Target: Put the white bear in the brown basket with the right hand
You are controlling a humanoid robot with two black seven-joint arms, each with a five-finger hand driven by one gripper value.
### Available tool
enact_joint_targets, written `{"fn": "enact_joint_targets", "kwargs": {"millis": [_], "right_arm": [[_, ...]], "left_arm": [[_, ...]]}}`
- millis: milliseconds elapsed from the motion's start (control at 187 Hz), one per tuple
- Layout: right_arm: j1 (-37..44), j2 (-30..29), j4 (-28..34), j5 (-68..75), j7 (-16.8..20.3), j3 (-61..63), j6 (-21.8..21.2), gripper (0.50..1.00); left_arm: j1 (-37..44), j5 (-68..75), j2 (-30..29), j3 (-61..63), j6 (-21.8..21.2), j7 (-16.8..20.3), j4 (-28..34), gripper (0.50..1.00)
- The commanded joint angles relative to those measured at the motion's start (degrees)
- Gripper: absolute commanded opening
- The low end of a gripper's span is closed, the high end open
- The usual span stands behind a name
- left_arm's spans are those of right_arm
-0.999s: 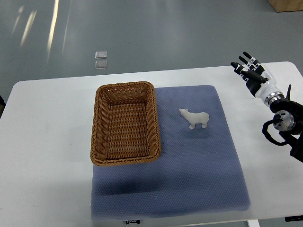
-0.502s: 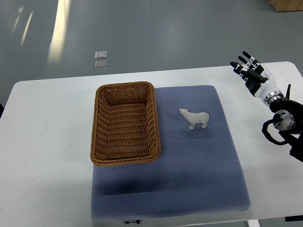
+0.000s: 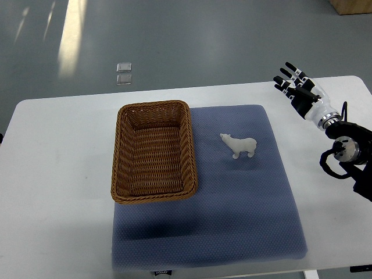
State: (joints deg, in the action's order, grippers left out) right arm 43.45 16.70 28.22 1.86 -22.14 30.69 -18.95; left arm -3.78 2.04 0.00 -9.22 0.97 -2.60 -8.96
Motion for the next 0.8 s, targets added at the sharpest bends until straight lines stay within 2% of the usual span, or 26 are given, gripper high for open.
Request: {"fn": "enact_joint_targets", "kwargs": {"millis": [0,502,796], "right_arm": [[-0.03,0.36,0.0,-0.1,-0.01,-0.02,-0.39,0.926],[-0.65,0.09,-0.09,-2.3,-0.45,-0.11,-5.75,0.924],[-0.47,0.53,-0.27,-3.27,-0.62,-0.37,-5.49,0.919]], "left_arm": [[0.0,-0.02,0.0,-0.01,-0.01,0.05,-0.01,1.0],[0.0,-0.02,0.0,-0.01,-0.27,0.05,0.08,1.0],[-0.09,-0.02,0.0,-0.01,-0.27,0.05,0.08,1.0]]}}
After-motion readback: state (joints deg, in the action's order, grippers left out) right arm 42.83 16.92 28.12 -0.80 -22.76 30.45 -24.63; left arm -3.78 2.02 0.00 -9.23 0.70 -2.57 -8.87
